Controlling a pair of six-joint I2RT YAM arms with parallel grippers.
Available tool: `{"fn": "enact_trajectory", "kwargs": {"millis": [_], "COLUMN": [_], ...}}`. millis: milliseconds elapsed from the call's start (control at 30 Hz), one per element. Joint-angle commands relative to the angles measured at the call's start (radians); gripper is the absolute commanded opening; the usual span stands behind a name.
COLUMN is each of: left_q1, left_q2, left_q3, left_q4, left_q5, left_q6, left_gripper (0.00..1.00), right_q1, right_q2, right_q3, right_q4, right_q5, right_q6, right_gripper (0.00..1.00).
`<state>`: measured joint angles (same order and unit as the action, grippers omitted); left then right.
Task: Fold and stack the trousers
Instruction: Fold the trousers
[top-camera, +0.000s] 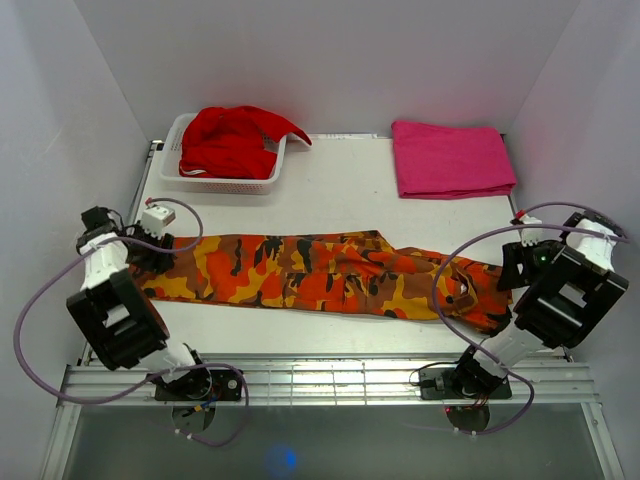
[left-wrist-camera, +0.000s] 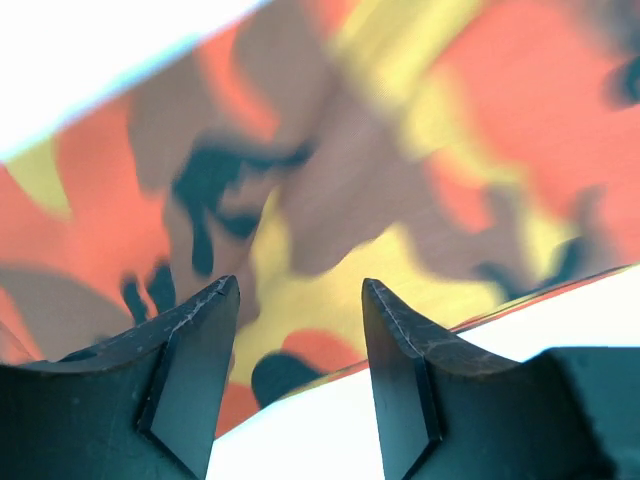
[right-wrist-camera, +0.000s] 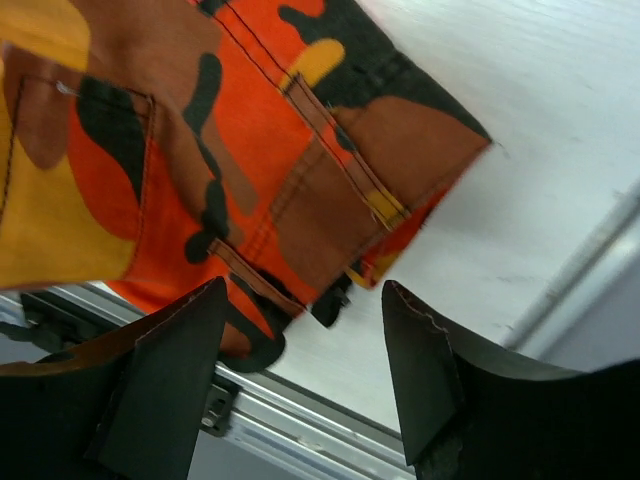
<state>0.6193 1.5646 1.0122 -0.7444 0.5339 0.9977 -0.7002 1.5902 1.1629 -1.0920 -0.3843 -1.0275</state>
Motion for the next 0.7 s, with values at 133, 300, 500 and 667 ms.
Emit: {"fn": "enact_trajectory", "kwargs": {"millis": [133, 300, 500, 667], "left_q1": [-0.228, -0.308, -0.36, -0.401], "left_q2": [-0.258, -0.261, -0.25, -0.249], "left_q3": [-0.107, -0.179, -0.248, -0.287], "left_q4": [-0.007, 0.046, 0.1, 0.12], "left_q5": [0.152, 0.135, 0.112, 0.094], "left_q6": [-0.01, -0.091, -0.152, -0.171], "left_gripper": [0.64, 0.64, 0.64, 0.64], "right_q1": [0.093, 0.088, 0.033, -0.038], "right_q2": [0.114, 0.07, -0.119, -0.176], "right_q3": [-0.046, -0.097, -0.198, -0.264], "right_q4": [0.102, 0.104, 0.113, 0.1], "right_q5": [-0.004, 0.031, 0.085, 0.096], "right_q6": [0.291, 0.362, 0.429, 0.478], "right_gripper": [0.68, 0.75, 0.83, 0.89]}}
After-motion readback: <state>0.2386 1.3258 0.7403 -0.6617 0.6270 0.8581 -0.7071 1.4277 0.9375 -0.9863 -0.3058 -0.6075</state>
